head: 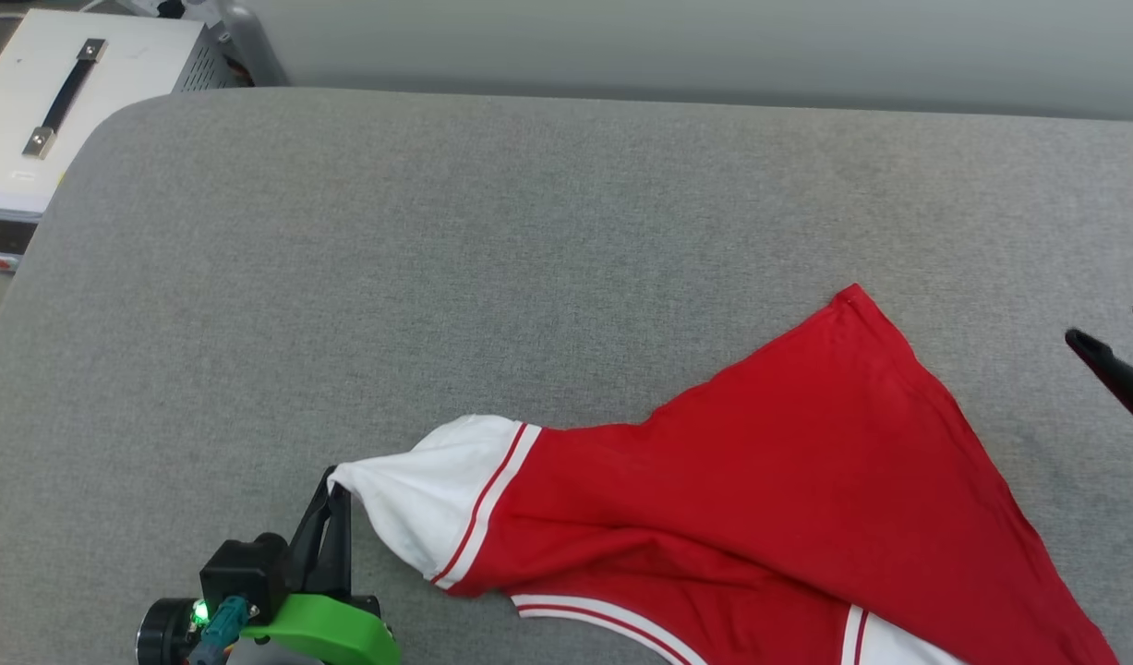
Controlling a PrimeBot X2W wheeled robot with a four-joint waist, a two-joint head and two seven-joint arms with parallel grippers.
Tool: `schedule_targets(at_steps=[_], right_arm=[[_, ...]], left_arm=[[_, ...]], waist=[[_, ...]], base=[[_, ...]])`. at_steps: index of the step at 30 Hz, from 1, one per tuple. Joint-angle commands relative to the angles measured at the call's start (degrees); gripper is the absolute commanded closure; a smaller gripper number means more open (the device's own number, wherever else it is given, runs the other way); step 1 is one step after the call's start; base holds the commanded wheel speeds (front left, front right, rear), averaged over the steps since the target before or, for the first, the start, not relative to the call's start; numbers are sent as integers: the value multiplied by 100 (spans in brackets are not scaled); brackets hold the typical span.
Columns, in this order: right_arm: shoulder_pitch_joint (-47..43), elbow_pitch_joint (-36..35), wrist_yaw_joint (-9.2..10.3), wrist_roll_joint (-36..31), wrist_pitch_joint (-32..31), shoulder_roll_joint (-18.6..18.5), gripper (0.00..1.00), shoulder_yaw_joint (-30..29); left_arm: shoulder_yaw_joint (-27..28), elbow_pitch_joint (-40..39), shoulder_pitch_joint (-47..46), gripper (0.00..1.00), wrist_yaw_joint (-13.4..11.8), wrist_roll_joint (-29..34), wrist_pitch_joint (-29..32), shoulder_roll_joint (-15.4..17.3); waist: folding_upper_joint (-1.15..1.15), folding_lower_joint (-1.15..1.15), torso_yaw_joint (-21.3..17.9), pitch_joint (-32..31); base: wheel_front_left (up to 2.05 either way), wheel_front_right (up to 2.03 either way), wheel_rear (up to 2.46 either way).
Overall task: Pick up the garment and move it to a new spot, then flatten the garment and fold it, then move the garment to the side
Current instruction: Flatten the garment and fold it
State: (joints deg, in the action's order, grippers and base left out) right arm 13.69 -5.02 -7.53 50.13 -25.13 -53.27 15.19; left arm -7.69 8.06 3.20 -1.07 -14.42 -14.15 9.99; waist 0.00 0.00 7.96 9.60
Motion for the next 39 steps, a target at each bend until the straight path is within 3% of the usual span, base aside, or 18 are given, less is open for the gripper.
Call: schedule_targets(at_steps=[1, 7, 15, 23, 34, 35, 36, 39], right_arm=[[271, -95, 4, -98, -164, 63, 0, 25], [1498, -79, 4, -296, -1094, 185, 0, 620], [2848, 801, 4, -314, -2300, 471, 0, 1895], [3490, 1653, 4, -324, -2366, 585, 0, 2712], [3518, 1992, 4, -67, -2264, 371, 0, 3999], [3554, 2038, 4, -38, -2181, 377, 60, 4042], [3585, 2078, 4, -11, -2118, 383, 100, 4071], [3721, 2191, 4, 48, -1773, 448, 100, 4107]], left_arm=[[-24, -53, -139, 100, -7, 78, -33, -5], [-155, -136, -357, 100, 2, 136, -56, -115], [-349, -71, -733, 100, 70, 208, -79, -305], [-459, -146, -986, 100, 121, 283, -84, -487], [-390, -175, -1090, 100, 167, 365, -85, -605], [-378, -164, -1095, 100, 171, 371, -85, -612], [-368, -154, -1099, 100, 174, 377, -85, -617], [-324, -109, -1089, 100, 194, 406, -85, -627]], waist=[[0, 0, 171, 217], [0, 0, 439, 580], [0, 0, 796, 996], [0, 0, 1090, 1379], [0, 0, 1148, 1592], [0, 0, 1131, 1585], [0, 0, 1116, 1571], [0, 0, 1038, 1463]], base=[[0, 0, 0], [0, 0, 0], [0, 0, 0], [0, 0, 0], [0, 0, 0], [0, 0, 0], [0, 0, 0], [0, 0, 0]])
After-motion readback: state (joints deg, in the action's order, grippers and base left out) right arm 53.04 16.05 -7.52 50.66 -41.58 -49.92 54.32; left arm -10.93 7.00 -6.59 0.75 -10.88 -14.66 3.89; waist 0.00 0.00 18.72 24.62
